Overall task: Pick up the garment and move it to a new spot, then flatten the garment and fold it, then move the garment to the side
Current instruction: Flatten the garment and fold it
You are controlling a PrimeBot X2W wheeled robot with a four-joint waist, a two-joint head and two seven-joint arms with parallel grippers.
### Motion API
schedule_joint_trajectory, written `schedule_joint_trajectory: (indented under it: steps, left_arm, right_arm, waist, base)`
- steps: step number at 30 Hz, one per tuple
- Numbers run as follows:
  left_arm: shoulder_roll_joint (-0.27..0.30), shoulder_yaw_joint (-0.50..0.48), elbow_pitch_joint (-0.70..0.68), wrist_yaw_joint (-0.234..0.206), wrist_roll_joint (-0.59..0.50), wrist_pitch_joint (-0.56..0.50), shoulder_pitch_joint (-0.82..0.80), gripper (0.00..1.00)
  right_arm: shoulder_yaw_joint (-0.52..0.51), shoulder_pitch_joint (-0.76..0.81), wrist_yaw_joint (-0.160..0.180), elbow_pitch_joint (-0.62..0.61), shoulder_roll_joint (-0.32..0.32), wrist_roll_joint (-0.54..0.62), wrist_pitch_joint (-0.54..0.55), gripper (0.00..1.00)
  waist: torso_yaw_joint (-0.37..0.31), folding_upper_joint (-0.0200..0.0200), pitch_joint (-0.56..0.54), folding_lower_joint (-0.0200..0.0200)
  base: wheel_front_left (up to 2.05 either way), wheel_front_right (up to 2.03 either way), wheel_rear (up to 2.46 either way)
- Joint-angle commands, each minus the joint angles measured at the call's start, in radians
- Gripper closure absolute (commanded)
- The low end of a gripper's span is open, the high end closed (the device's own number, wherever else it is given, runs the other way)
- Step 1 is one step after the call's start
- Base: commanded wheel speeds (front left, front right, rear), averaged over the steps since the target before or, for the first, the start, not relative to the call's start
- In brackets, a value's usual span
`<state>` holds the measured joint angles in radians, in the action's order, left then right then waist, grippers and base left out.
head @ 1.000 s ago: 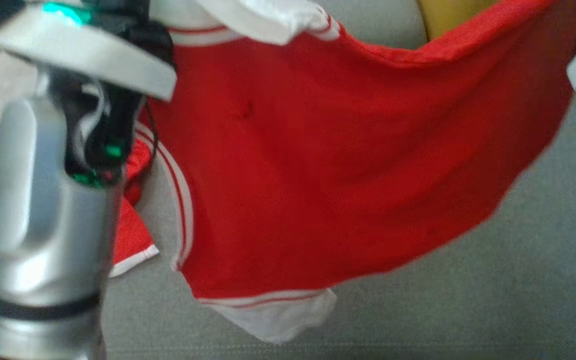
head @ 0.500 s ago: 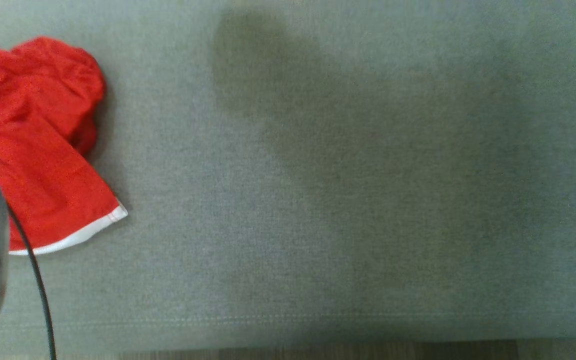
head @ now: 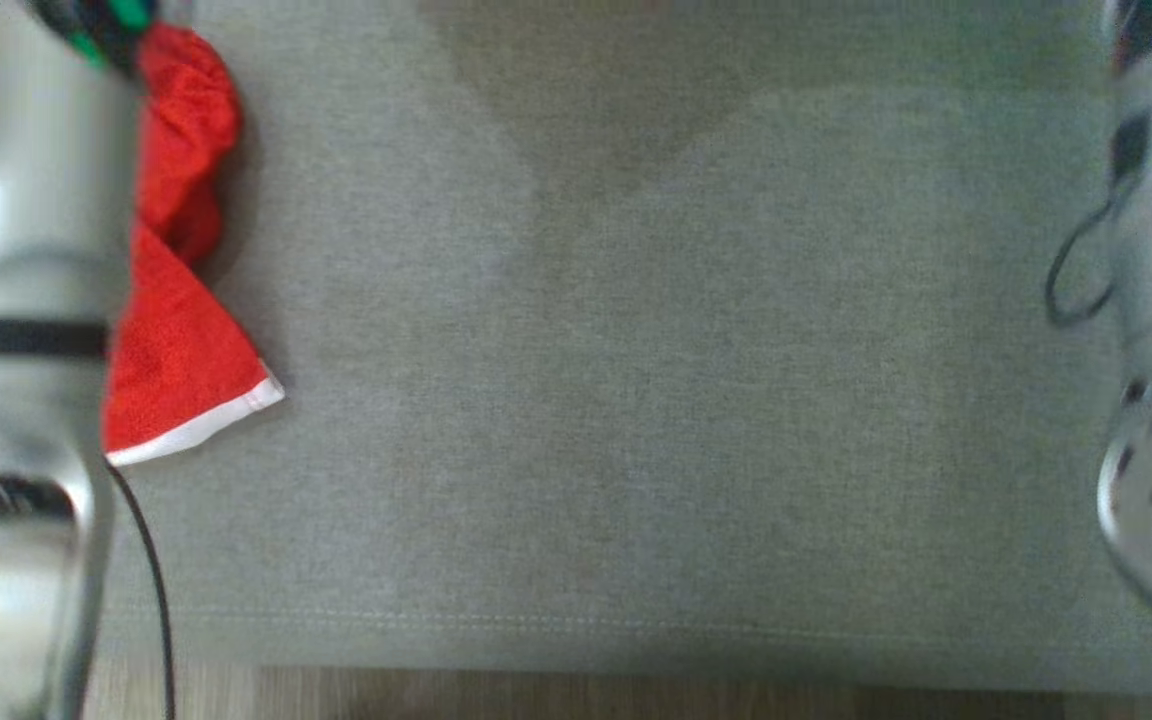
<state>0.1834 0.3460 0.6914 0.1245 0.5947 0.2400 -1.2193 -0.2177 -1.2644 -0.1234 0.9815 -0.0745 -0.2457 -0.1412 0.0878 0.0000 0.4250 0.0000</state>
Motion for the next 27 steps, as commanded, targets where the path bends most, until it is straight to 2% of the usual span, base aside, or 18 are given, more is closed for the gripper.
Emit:
schedule_joint_trajectory:
  steps: [1,8,15,27]
  left_arm:
    - [0.049,-0.019,-0.028,0.006,0.005,0.009,-0.017,1.0]
    - [0.063,0.074,-0.003,0.006,0.042,0.02,0.228,1.0]
    - [0.101,0.198,0.002,0.006,0.055,0.021,0.435,1.0]
    - [0.197,0.368,-0.082,0.006,0.118,-0.034,0.648,1.0]
  right_arm:
    - [0.017,-0.011,-0.007,-0.029,0.022,-0.011,-0.011,1.0]
    - [0.091,0.214,-0.007,0.049,-0.011,-0.109,-0.015,1.0]
    - [0.153,0.407,-0.007,0.11,-0.076,-0.177,0.074,1.0]
    - [0.298,0.59,-0.007,0.115,-0.181,-0.205,0.197,1.0]
  waist:
    - [0.011,0.0,-0.019,0.0]
    - [0.033,0.0,-0.13,0.0]
    - [0.034,0.0,-0.242,0.0]
    - [0.021,0.0,-0.358,0.0]
  base:
    - [0.0,0.0,0.0]
    - [0.0,0.0,0.0]
    - [0.0,0.0,0.0]
    - [0.0,0.0,0.0]
